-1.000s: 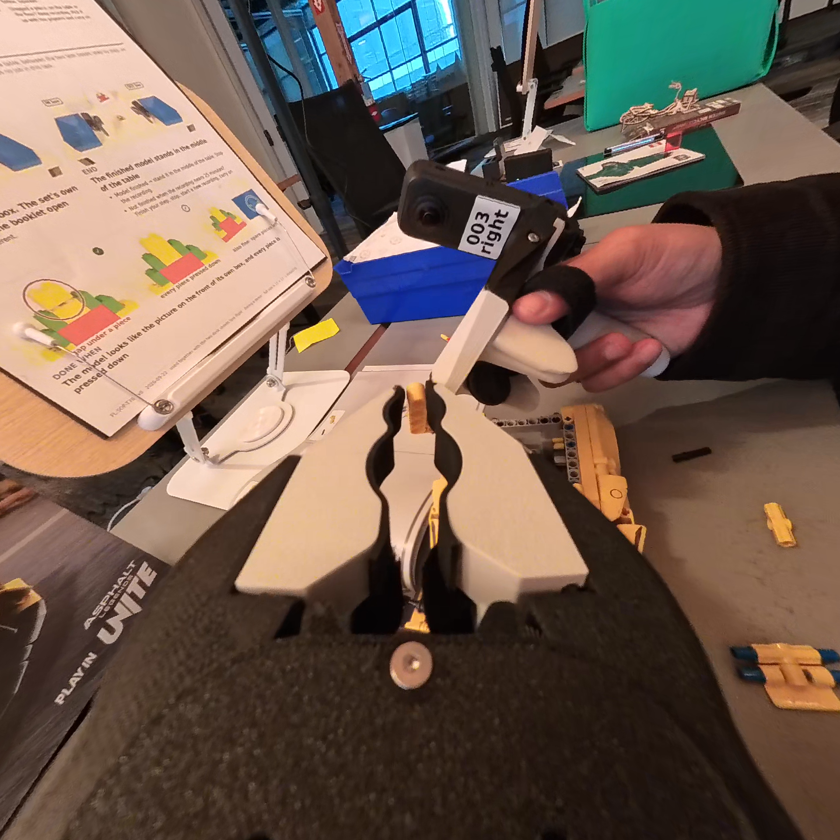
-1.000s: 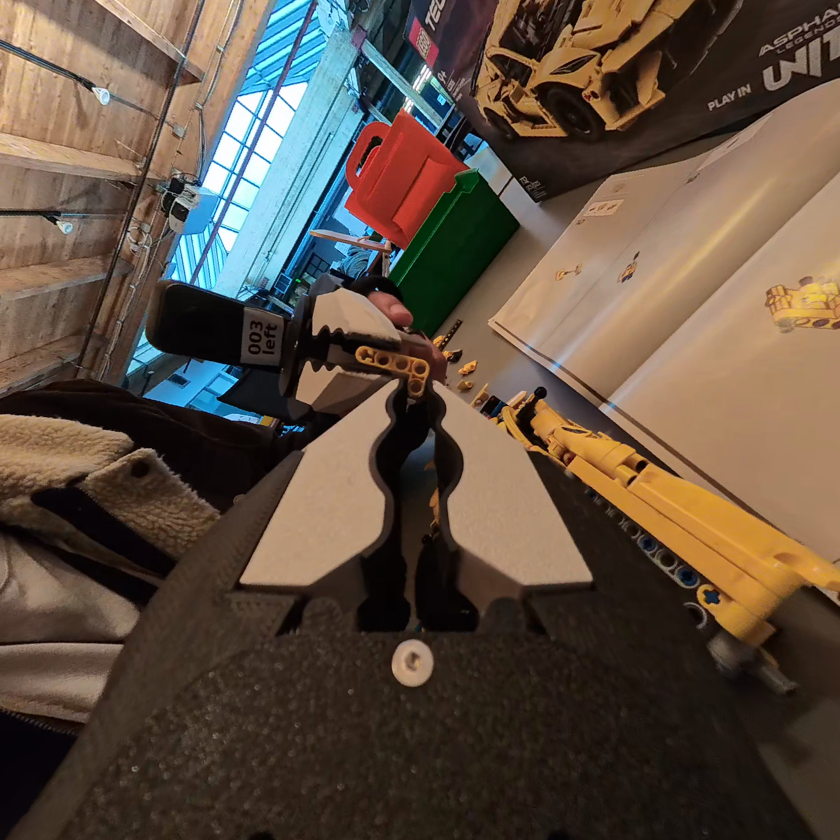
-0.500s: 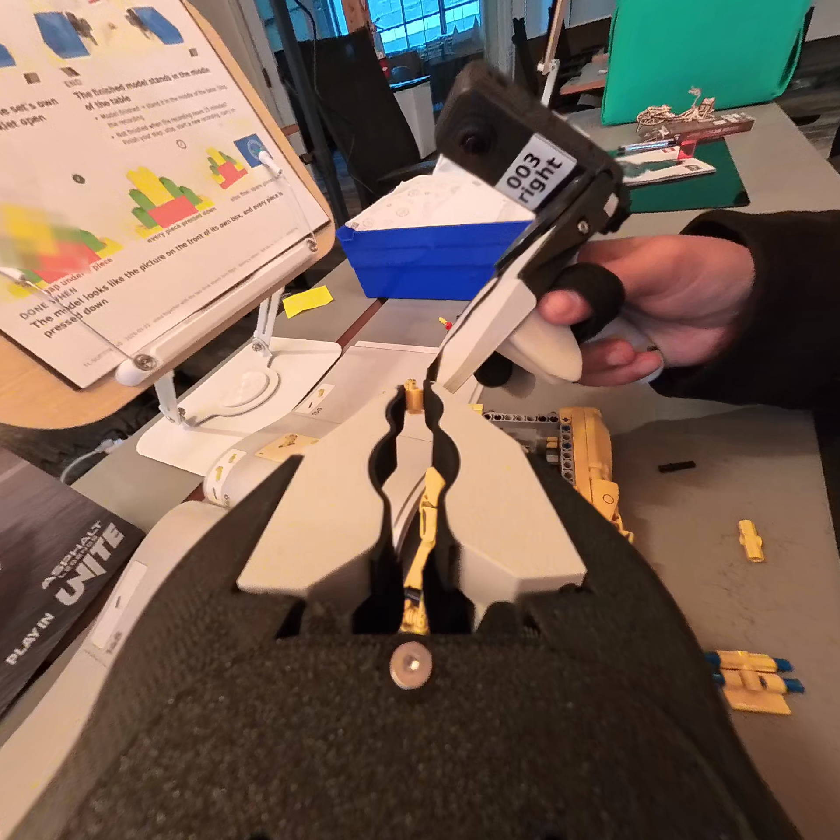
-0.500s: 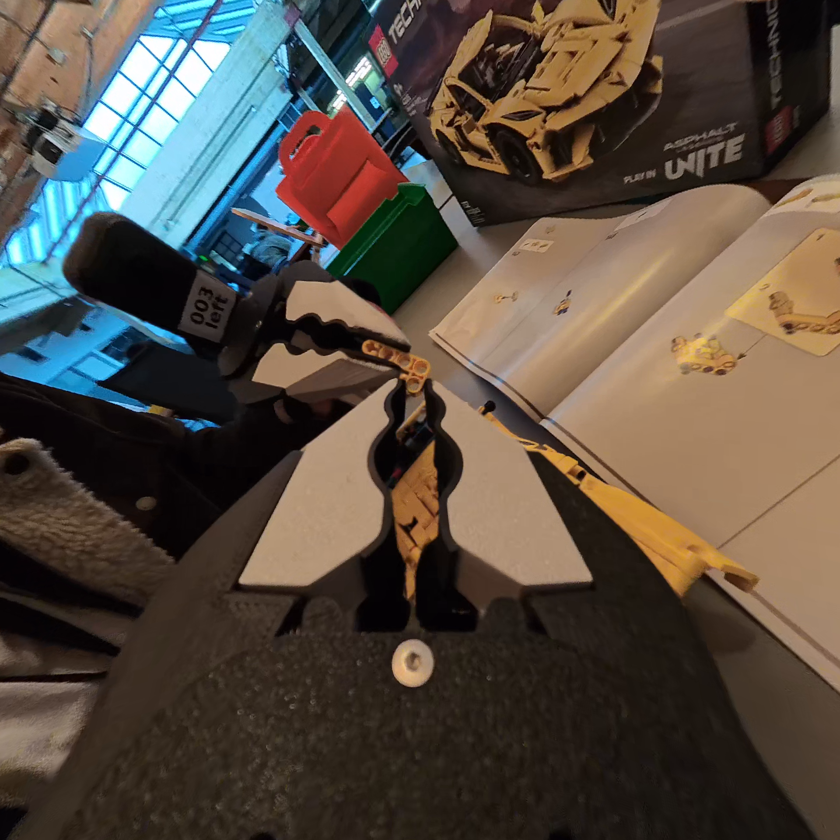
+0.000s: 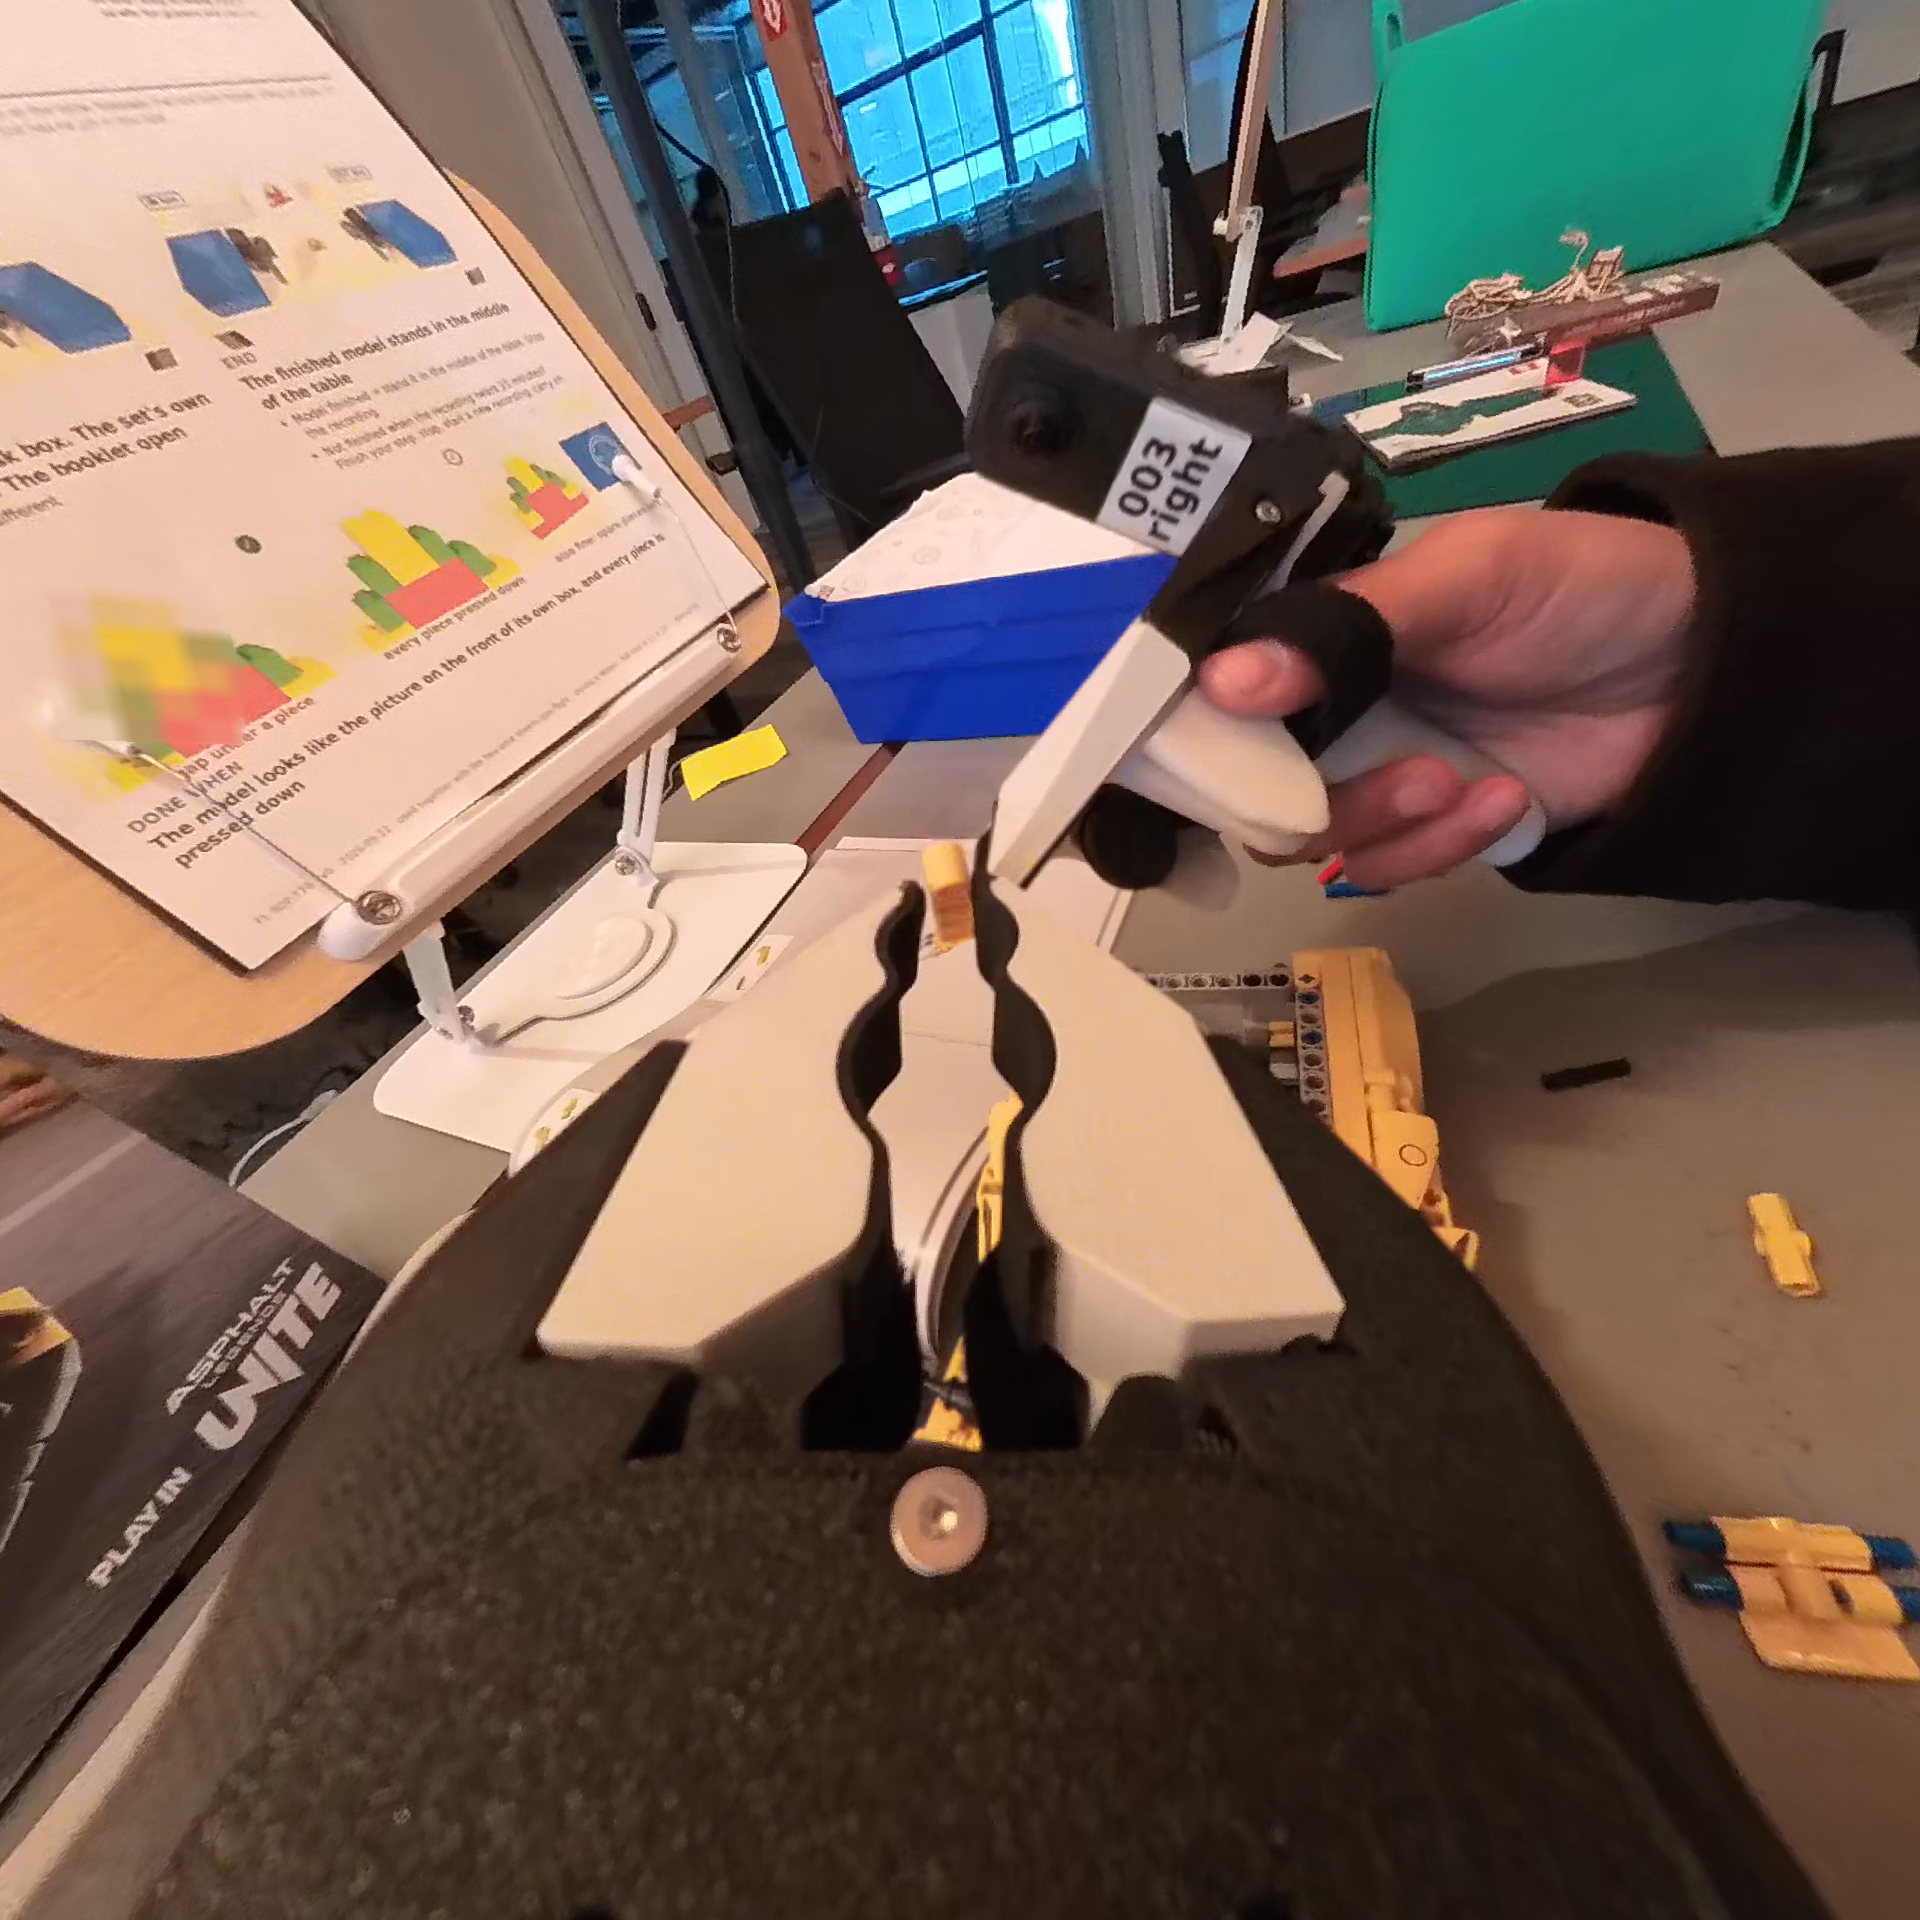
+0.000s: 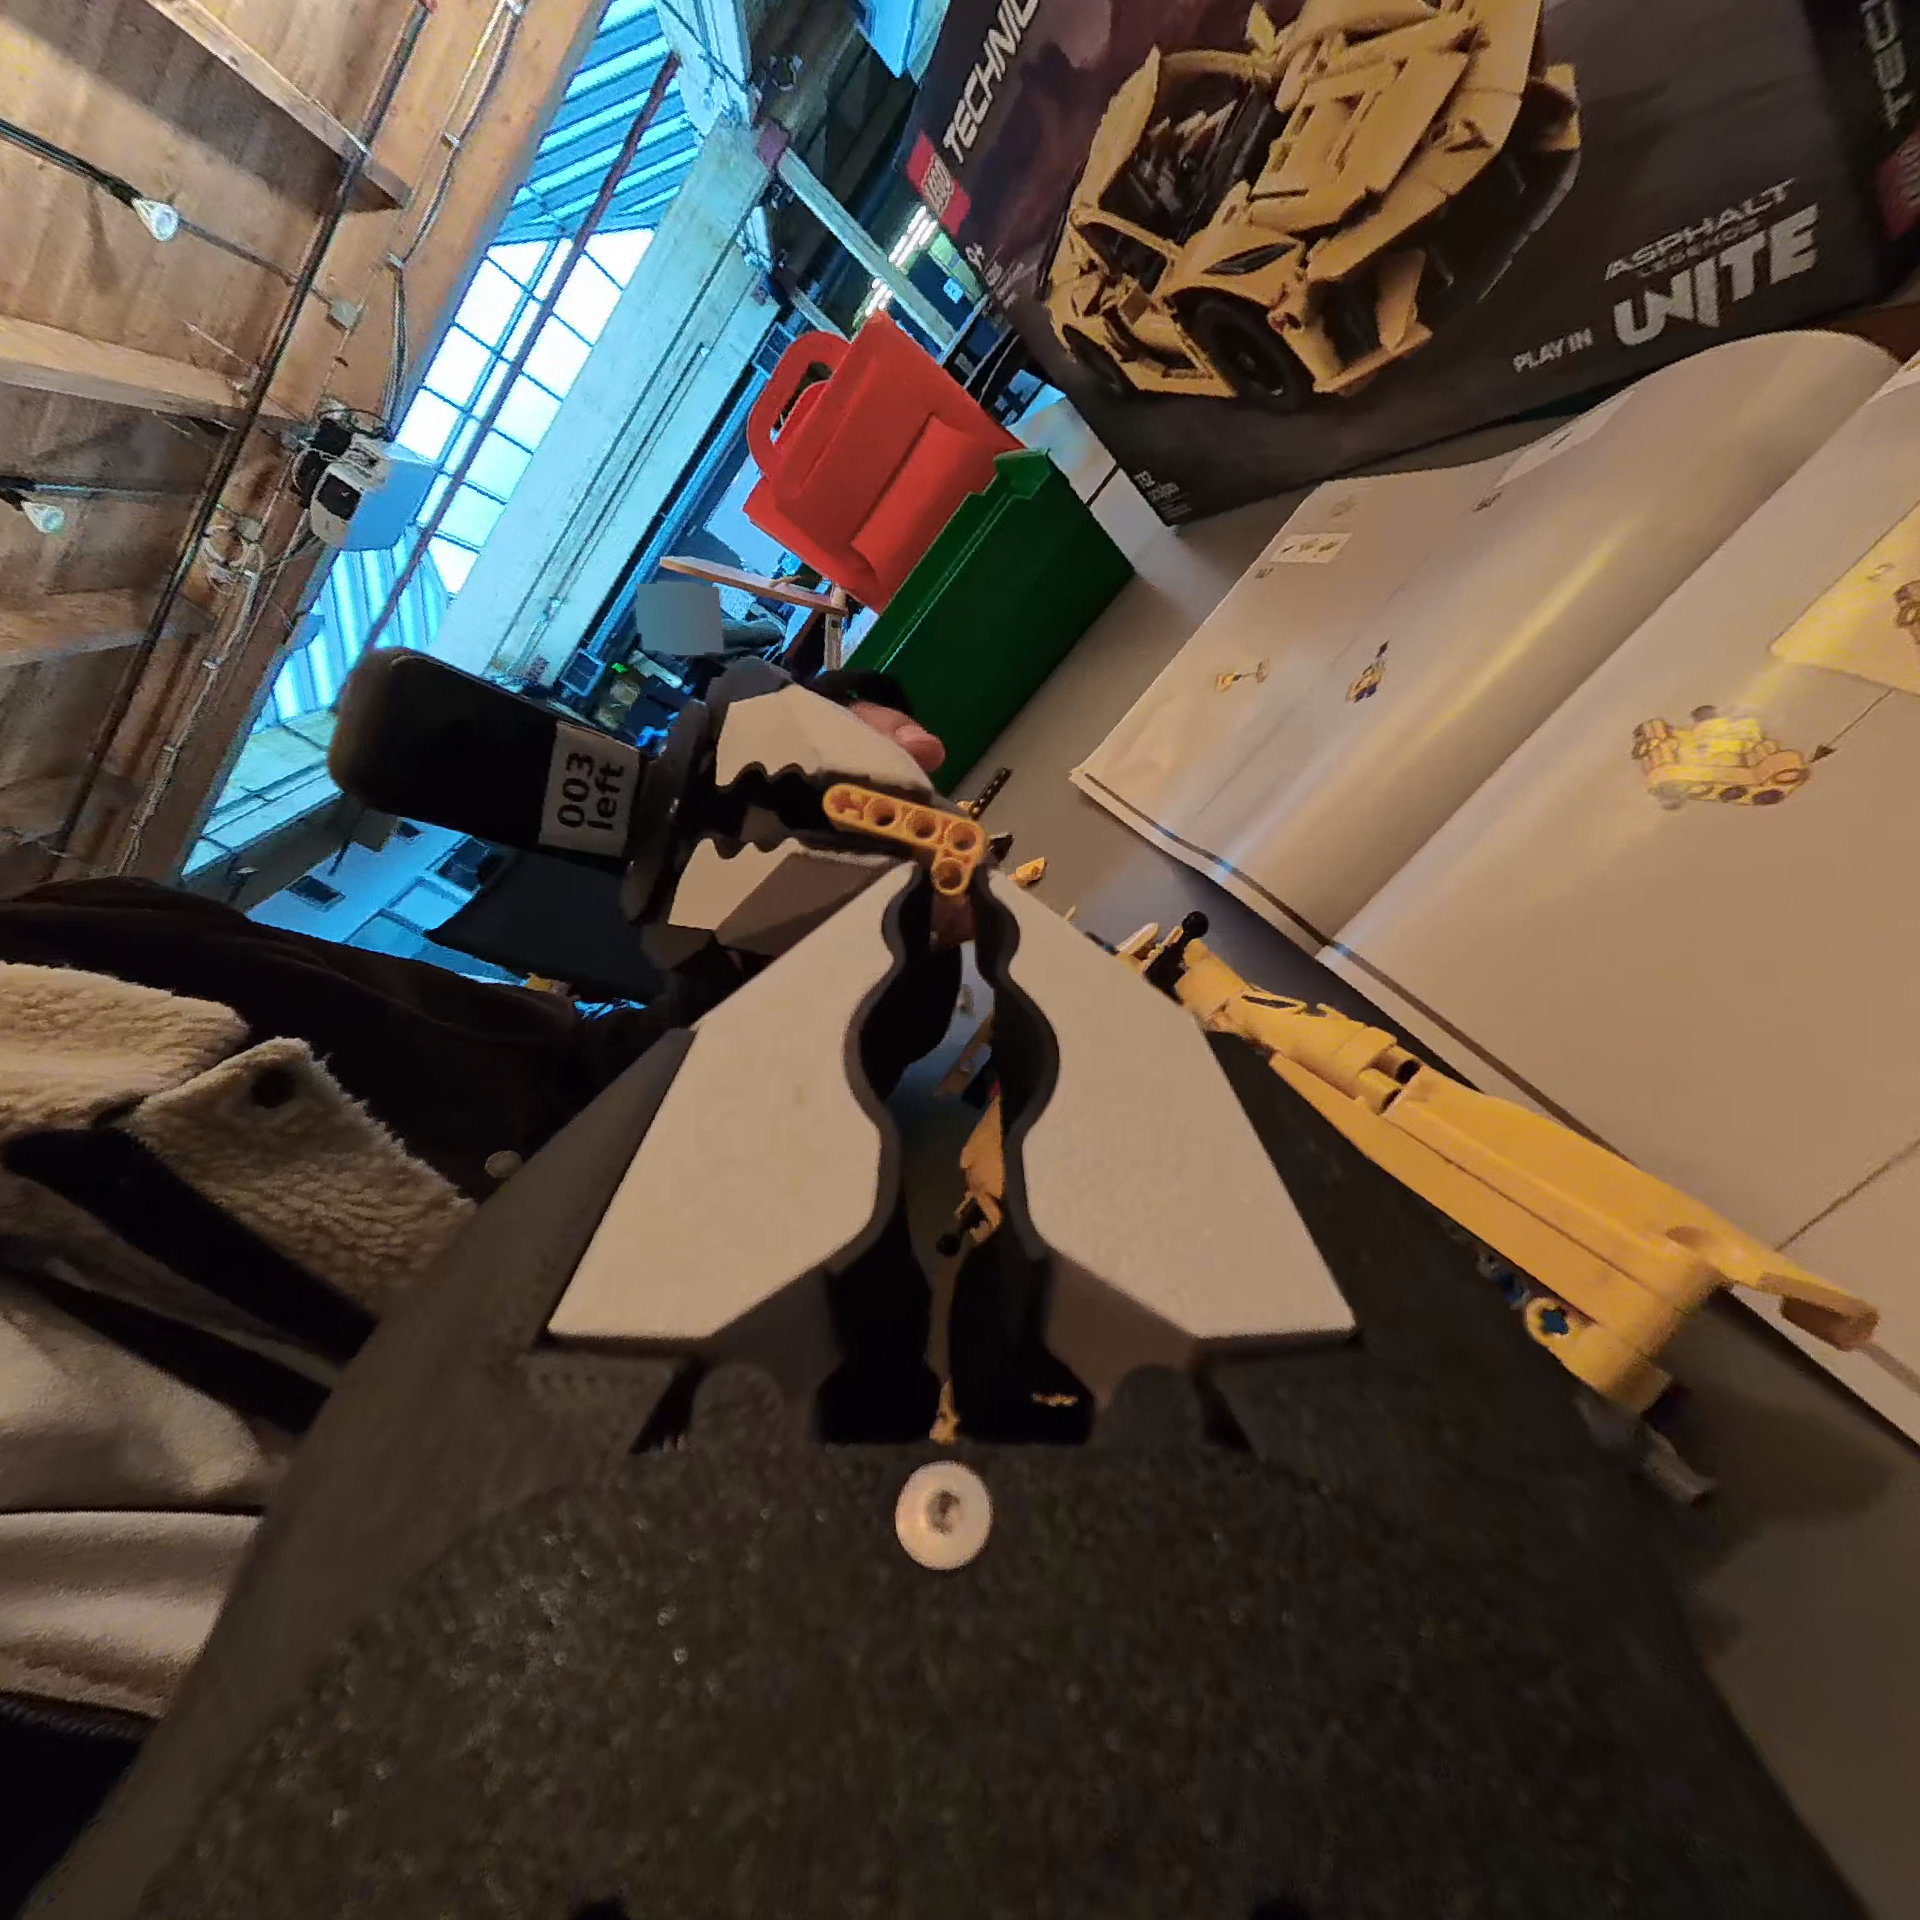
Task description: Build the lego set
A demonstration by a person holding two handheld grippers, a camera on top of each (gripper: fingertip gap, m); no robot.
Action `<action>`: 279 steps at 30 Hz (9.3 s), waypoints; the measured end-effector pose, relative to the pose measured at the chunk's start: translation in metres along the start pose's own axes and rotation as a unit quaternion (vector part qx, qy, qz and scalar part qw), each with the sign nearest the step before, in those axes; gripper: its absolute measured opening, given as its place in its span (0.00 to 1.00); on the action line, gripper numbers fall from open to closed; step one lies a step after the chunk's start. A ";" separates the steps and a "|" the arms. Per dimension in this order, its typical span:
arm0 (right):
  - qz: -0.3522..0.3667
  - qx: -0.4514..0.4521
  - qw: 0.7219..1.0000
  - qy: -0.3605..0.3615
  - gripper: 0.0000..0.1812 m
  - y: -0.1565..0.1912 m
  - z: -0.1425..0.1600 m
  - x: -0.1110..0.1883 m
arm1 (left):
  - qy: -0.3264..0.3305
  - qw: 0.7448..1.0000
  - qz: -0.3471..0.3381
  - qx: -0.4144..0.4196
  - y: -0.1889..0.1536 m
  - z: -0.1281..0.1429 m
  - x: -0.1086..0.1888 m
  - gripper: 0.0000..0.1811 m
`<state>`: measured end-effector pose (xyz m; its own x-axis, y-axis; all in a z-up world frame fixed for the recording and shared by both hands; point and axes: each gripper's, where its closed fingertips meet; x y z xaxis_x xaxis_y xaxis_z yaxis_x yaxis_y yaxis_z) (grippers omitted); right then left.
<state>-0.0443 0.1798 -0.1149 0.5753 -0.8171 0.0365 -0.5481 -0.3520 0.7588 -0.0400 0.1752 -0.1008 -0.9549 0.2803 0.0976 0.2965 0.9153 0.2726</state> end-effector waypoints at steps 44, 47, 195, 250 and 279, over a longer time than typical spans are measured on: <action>-0.006 0.150 0.988 -0.026 0.11 0.023 -0.006 -0.010 | -0.061 0.985 0.052 0.152 0.007 -0.023 0.013 0.04; 0.025 0.207 0.978 -0.022 0.16 0.020 -0.005 -0.013 | -0.065 0.979 0.063 0.183 0.006 -0.023 0.013 0.04; 0.086 0.293 0.950 -0.063 0.03 0.002 -0.011 -0.005 | -0.119 0.763 0.217 0.597 0.003 0.000 0.030 0.02; 0.128 0.439 0.881 -0.124 0.04 0.025 -0.029 0.004 | 0.036 0.895 0.219 0.386 -0.042 0.004 0.039 0.02; 0.133 0.456 0.876 -0.084 0.04 0.024 -0.018 -0.002 | 0.385 0.910 0.086 0.128 -0.114 0.144 0.186 0.03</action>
<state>-0.0475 0.1815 -0.0847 0.2989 -0.9541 -0.0203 -0.9502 -0.2956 -0.0989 -0.2533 0.1650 -0.2516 -0.5735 0.2296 0.7864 0.3337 0.9421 -0.0317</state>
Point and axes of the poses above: each gripper's, where its closed fingertips meet, x back along the fingers, z out of its underside, y = z × x across the jaws, and after that the axes turned 2 degrees about -y, right-handed
